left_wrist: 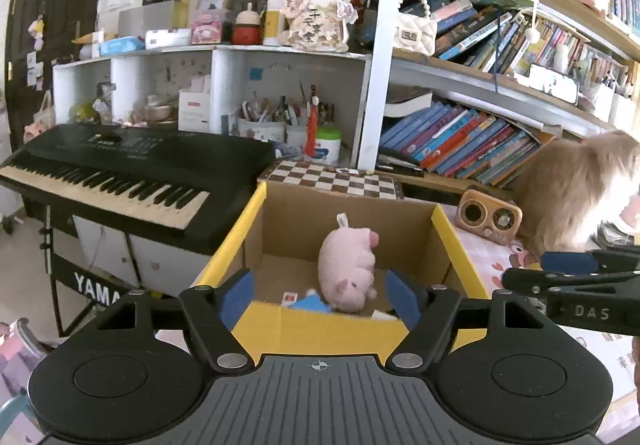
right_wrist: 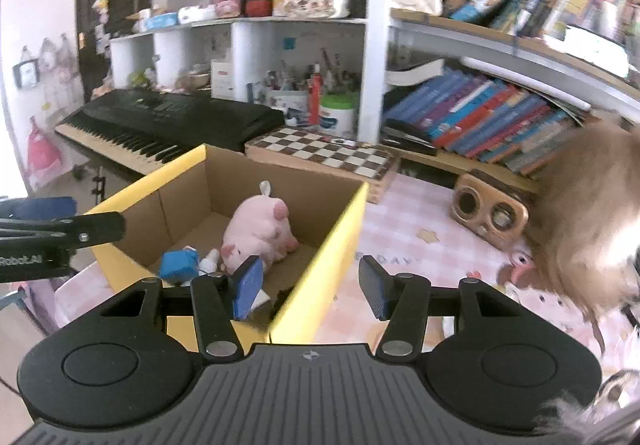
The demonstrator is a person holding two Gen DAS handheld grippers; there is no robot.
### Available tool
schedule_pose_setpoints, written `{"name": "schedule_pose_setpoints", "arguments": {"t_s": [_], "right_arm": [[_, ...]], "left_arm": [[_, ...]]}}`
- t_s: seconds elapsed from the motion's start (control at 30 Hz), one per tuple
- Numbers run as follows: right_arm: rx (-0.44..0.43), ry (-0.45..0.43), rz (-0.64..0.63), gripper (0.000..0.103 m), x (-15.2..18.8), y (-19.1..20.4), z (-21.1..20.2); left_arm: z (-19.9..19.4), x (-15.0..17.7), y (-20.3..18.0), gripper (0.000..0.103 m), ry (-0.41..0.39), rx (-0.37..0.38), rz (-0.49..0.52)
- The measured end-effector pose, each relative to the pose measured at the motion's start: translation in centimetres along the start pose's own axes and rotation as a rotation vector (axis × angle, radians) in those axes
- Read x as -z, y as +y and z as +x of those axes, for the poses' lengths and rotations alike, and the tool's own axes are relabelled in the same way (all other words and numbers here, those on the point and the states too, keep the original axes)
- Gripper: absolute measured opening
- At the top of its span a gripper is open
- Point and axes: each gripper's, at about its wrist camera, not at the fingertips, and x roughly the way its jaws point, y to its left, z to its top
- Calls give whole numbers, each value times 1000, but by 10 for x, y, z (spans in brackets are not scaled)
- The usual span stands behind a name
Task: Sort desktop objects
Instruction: 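Withdraw both open grippers from the yellow box back over the table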
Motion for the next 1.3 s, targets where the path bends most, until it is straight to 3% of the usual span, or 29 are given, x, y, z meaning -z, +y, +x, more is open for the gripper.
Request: {"name": "schedule_pose_setpoints", "arguments": {"t_s": [0.5, 1.3], "right_arm": [[87, 0, 62, 54, 58, 24, -67], [63, 49, 1, 60, 114, 72, -101]], "left_arm": [[-61, 37, 18, 75, 11, -9, -32], [-100, 83, 17, 75, 81, -19, -17]]}}
